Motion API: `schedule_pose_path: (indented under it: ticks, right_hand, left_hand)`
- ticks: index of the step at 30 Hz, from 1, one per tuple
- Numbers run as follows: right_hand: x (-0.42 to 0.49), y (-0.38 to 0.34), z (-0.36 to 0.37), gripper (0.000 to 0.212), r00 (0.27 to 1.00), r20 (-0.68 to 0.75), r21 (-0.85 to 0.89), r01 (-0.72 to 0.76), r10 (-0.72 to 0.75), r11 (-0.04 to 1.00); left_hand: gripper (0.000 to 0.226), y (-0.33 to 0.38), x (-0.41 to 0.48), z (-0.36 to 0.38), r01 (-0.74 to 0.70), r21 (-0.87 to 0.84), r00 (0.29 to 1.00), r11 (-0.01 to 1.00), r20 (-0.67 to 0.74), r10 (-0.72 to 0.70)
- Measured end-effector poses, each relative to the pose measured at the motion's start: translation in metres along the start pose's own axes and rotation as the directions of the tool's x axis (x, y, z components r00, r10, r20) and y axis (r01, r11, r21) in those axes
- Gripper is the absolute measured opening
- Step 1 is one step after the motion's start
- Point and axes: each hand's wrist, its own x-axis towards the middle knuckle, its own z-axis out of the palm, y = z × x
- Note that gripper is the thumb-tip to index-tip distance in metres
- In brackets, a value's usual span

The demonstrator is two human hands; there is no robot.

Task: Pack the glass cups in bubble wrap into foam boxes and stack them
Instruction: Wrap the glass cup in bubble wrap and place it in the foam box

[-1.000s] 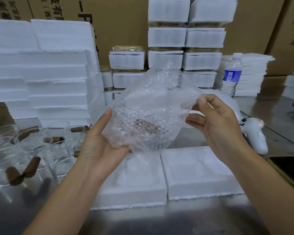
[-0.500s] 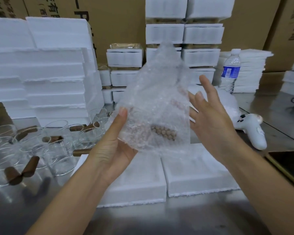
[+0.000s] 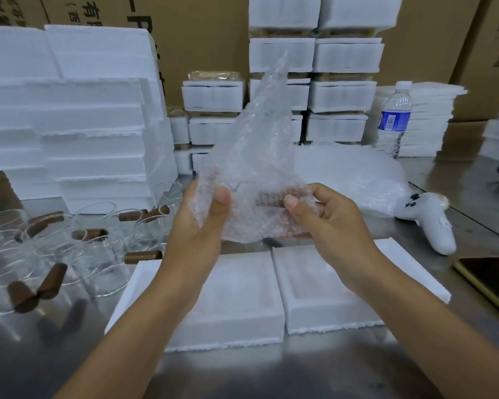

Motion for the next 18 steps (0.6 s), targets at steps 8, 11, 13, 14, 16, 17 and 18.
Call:
schedule_pose_path:
  ticks: [8, 11, 13, 14, 16, 17, 18]
  right_hand:
    - [0.0014, 0.0014, -0.0010, 0.016, 0.998, -0.051, -0.084, 0.040, -0.045, 0.996]
    - [0.0000, -0.0004, 0.0006, 0.025, 0.982, -0.122, -0.155, 0.124, -0.144, 0.980]
    - [-0.0004, -0.0020, 0.0006, 0.025, 0.969, -0.168, -0.175, 0.154, -0.184, 0.972]
    - [-0.0001, -0.0023, 0.0005, 0.023, 0.963, -0.181, -0.180, 0.165, -0.197, 0.970]
    - [-0.0001, -0.0031, 0.0003, 0.016, 0.960, -0.192, -0.161, 0.172, -0.201, 0.972]
    - [-0.0007, -0.0034, 0.0004, 0.012, 0.963, -0.189, -0.148, 0.168, -0.195, 0.975]
    - [-0.0013, -0.0039, 0.0011, 0.014, 0.964, -0.179, -0.149, 0.171, -0.196, 0.974]
  left_hand:
    - [0.065, 0.0014, 0.0001, -0.0055, -0.069, 0.118, 0.997, 0.991, 0.044, 0.064]
    - [0.056, 0.0019, -0.0017, -0.0063, -0.036, 0.164, 0.996, 0.986, 0.085, 0.022]
    - [0.048, 0.0022, -0.0036, -0.0052, -0.028, 0.190, 0.992, 0.981, 0.129, 0.003]
    - [0.045, 0.0023, -0.0041, -0.0045, -0.027, 0.194, 0.989, 0.981, 0.147, -0.002]
    - [0.042, 0.0022, -0.0050, -0.0037, -0.025, 0.188, 0.982, 0.982, 0.190, -0.012]
    - [0.042, 0.0028, -0.0057, -0.0030, -0.024, 0.184, 0.976, 0.983, 0.216, -0.017]
    - [0.043, 0.0037, -0.0067, -0.0020, -0.029, 0.187, 0.970, 0.982, 0.244, -0.018]
